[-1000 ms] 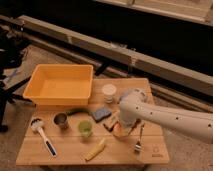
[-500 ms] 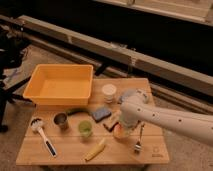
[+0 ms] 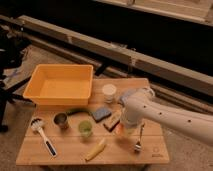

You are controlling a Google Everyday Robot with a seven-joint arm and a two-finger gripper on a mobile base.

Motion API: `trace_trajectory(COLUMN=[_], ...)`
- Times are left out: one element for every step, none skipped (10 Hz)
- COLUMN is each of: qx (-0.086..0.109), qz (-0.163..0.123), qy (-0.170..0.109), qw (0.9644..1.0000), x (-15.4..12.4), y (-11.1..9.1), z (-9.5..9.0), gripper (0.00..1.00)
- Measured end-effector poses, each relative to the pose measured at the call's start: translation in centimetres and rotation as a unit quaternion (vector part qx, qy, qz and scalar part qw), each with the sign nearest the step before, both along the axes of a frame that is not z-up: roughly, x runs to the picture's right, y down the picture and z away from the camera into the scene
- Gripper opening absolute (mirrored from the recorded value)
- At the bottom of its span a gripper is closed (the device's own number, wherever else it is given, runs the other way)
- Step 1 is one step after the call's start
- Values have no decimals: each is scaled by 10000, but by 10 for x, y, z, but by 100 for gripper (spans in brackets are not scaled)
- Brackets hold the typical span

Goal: Place apple in plastic cup

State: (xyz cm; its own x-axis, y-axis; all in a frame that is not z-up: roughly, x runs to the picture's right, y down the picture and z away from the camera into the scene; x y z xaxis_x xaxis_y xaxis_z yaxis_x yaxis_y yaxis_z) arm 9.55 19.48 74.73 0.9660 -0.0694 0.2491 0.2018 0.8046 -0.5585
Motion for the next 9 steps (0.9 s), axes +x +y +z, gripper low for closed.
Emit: trace_trajectory(qx=[-18, -39, -46, -28, 7, 52, 97, 173, 222], qz=[-18, -50, -103, -171, -243, -318, -390, -506, -584], qy=[-83, -197, -326, -464, -609, -710, -787, -905, -984], qw=[10000, 9998, 9994, 9988, 9978, 9970, 9961, 9945, 9932], x=[-3, -8, -13, -20, -28, -37, -45, -62, -76], y=[0, 1, 2, 3, 5, 5, 4, 3, 3], z=[-5, -12, -22, -34, -45, -51, -55, -59, -60], gripper=[0, 0, 0, 0, 0, 0, 0, 0, 0])
